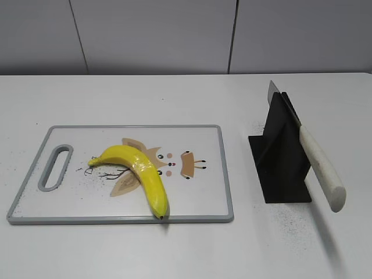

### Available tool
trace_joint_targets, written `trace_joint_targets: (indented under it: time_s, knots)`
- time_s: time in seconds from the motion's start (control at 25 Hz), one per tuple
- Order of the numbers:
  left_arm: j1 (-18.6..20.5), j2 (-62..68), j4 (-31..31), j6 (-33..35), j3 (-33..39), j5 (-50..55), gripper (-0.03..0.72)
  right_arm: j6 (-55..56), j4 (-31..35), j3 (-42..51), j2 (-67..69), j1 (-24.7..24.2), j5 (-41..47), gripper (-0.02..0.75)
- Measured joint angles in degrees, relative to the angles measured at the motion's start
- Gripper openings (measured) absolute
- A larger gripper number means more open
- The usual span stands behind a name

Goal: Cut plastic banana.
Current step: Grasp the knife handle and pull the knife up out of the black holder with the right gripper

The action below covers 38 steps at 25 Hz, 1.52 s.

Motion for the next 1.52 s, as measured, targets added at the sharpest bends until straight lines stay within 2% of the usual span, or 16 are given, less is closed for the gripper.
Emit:
trace_joint_targets:
  time_s: [1.52]
  knots:
    - [0.0, 0.0, 0.0, 0.0, 0.0, 0.0, 0.512, 0.0, 0.0, 0.0, 0.0, 0.0, 0.0, 0.585]
